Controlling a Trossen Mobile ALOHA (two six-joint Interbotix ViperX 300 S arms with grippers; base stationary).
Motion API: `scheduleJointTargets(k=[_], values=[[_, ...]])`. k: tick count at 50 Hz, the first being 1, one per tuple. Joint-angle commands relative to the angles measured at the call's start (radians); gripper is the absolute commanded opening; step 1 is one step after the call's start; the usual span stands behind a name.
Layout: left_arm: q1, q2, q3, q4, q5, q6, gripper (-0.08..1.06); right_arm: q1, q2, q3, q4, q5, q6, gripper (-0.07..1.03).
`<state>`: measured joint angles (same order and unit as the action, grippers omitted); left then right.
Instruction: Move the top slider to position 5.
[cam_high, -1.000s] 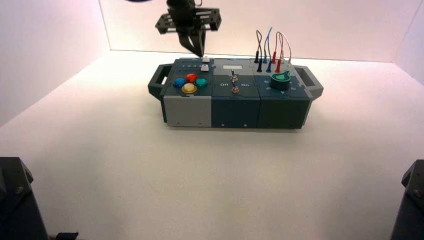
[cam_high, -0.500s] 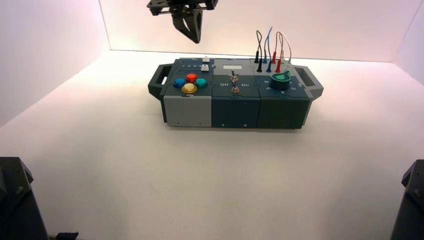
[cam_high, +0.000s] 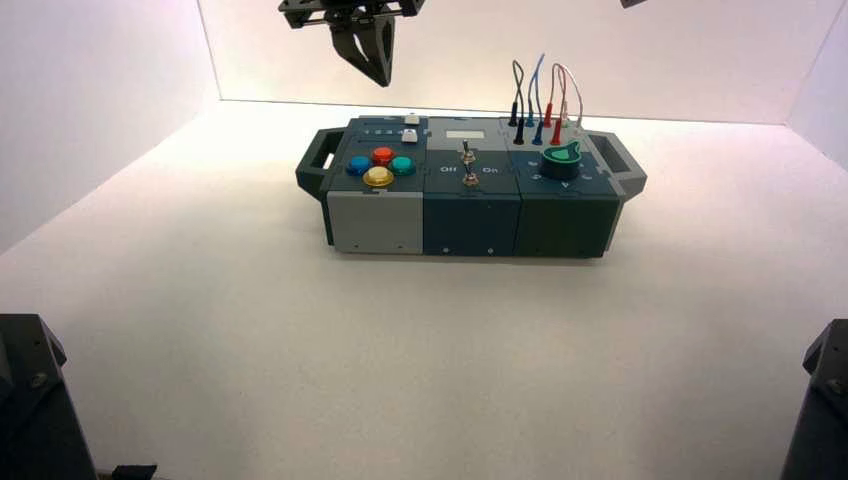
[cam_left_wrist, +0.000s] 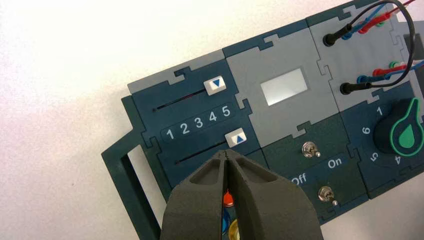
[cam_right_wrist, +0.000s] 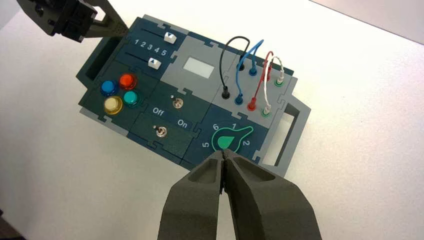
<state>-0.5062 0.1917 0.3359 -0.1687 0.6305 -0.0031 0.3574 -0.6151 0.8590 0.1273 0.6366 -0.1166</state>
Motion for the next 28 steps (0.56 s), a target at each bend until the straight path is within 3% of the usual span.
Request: scheduleJointTargets(k=[1, 28], values=[[-0.005, -0.041, -0.006, 0.002, -0.012, 0.003, -0.03, 0.003, -0.009, -0.012, 0.0, -0.018, -0.002, -0.02], [-0.003, -0.051, 0.015, 0.011, -0.017, 0.003, -0.03, 0.003, -0.009, -0.003, 0.0, -0.035, -0.003, -0.02]])
